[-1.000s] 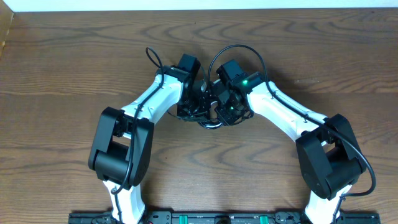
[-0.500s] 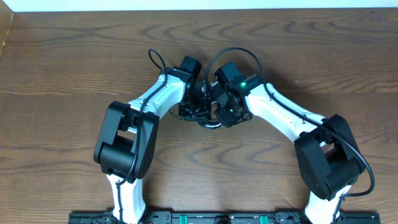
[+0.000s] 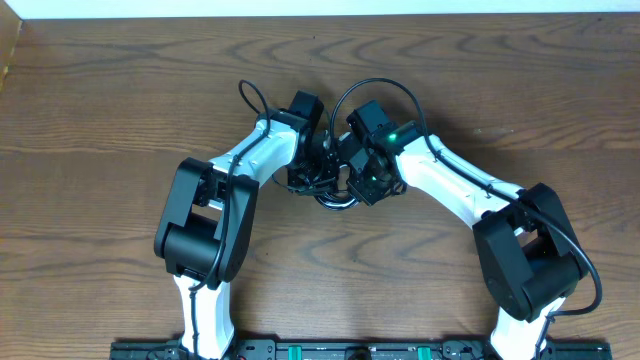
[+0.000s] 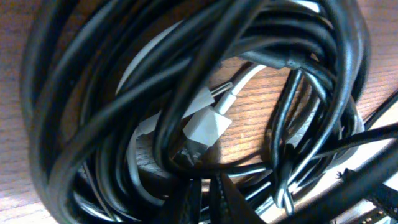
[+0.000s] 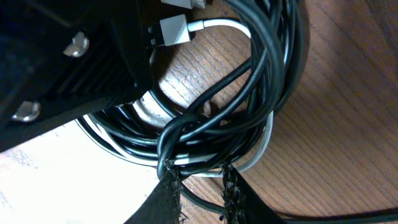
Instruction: Untangle cables
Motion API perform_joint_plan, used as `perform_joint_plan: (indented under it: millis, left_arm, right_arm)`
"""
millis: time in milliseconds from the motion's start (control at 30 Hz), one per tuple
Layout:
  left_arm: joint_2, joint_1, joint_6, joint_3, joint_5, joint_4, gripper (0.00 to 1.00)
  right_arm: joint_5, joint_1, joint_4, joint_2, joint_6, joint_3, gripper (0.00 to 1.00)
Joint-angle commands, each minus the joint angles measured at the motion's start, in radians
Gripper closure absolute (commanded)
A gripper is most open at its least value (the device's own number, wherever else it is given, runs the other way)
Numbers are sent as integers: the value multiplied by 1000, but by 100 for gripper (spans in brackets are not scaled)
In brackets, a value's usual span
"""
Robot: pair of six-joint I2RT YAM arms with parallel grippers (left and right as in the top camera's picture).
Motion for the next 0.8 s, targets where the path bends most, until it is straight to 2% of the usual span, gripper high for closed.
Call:
perform_joint_plan:
  millis: [0, 100, 233, 267, 300, 333, 367, 400, 500, 633, 733, 767]
  left_arm:
    - [28, 12, -56, -4, -70, 18, 88]
    - [28, 34, -55, -4, -69, 40, 92]
    - [28, 54, -54, -4, -69, 91, 93]
    - [28, 56, -54, -4, -69, 112, 93]
    - [28, 56, -54, -4, -69, 130, 93]
    - [28, 56, -54, -4, -69, 152, 93]
    - [28, 56, -54, -4, -69, 173, 93]
    - [28, 56, -55, -4, -69, 187, 93]
    - [28, 56, -49, -4, -53, 208, 93]
    - [28, 56, -30, -4, -51, 174, 92]
    - [28, 56, -13, -4, -51, 133, 93]
    - [28, 56, -13, -4, -51, 118, 92]
  right_arm:
    - [-52, 20, 10, -10, -39, -13, 76]
    - [-50, 18, 24, -10, -40, -13, 71]
    - [-46, -2, 40, -10, -20, -11, 69]
    - [-50, -9, 43, -10, -13, -10, 66]
    - [-50, -14, 47, -10, -5, -9, 58]
    - [-51, -21, 53, -10, 3, -7, 32]
    - [-52, -27, 63, -10, 12, -7, 24]
    - [-52, -33, 74, -10, 19, -6, 22]
    - [-51, -48, 114, -10, 20, -6, 25]
    - [-51, -55, 163, -10, -60, -6, 36]
    - [-51, -53, 191, -10, -150, -6, 55]
    - [-51, -51, 197, -10, -152, -6, 67]
